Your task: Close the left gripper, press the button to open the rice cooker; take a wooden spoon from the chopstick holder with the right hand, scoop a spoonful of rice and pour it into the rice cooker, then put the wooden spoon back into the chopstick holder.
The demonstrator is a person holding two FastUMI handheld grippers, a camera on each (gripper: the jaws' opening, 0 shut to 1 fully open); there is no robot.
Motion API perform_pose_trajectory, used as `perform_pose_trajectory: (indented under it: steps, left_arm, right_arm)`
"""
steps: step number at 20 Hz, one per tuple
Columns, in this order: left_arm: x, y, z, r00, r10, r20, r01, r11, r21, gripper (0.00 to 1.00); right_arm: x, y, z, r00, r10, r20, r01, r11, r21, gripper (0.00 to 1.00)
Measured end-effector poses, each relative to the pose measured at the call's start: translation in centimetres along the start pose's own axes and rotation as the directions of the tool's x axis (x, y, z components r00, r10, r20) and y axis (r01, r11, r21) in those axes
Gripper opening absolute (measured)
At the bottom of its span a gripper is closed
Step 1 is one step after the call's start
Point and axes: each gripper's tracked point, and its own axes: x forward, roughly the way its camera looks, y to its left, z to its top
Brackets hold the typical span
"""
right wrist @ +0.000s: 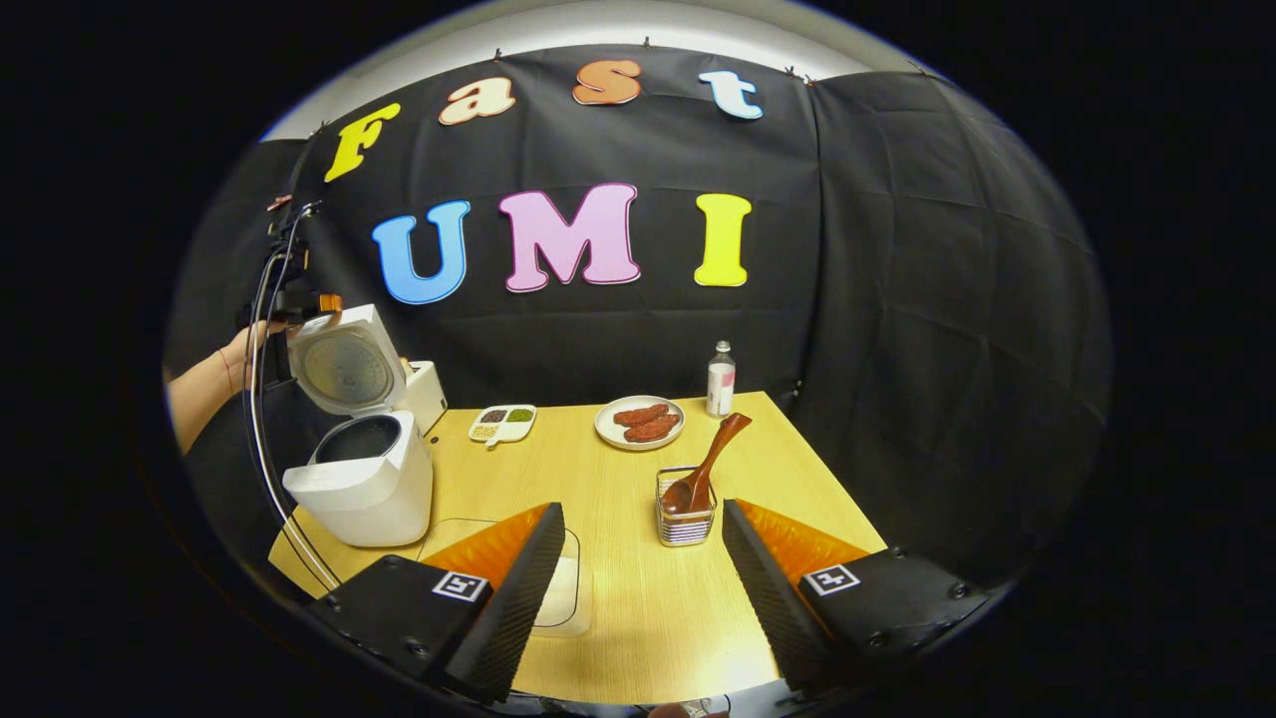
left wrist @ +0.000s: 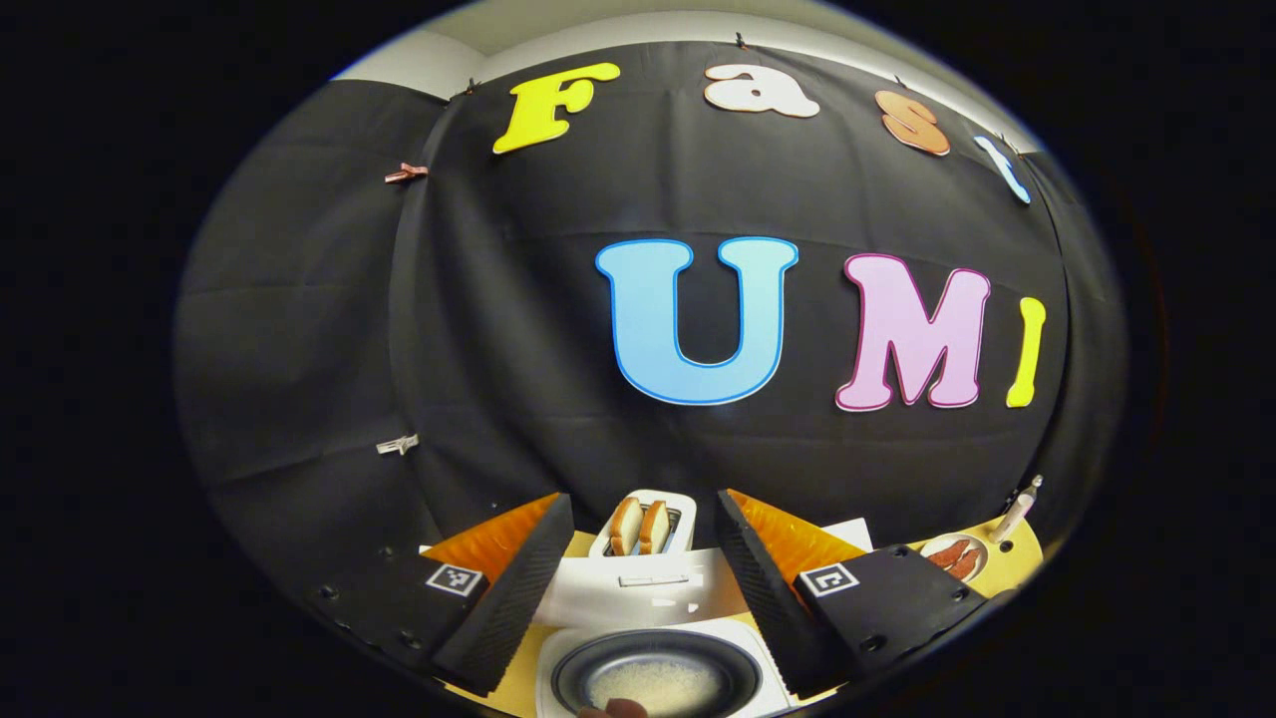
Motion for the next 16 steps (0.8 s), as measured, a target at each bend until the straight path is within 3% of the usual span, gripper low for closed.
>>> perform_pose_trajectory:
  steps: [9,13,16]
  left_arm:
    - [-6.4,-0.9,-6.8,0.997,0.025,-0.078,-0.026,1.0,-0.011,0.99]
    - [-7.6,-2.6,-11.8,0.984,-0.013,-0.177,0.011,1.0,-0.011,0.99]
    - [-8.0,-2.8,-14.8,0.975,0.002,-0.224,-0.001,1.0,0.004,1.0]
  right_arm:
    - [0.3,0.3,0.4,0.999,0.037,0.01,-0.037,0.999,-0.014,0.99]
    - [0.3,0.5,-0.4,0.999,0.051,-0.004,-0.051,0.999,-0.019,0.99]
    - [0.1,0.3,-0.4,0.999,0.049,-0.004,-0.049,0.998,-0.029,0.99]
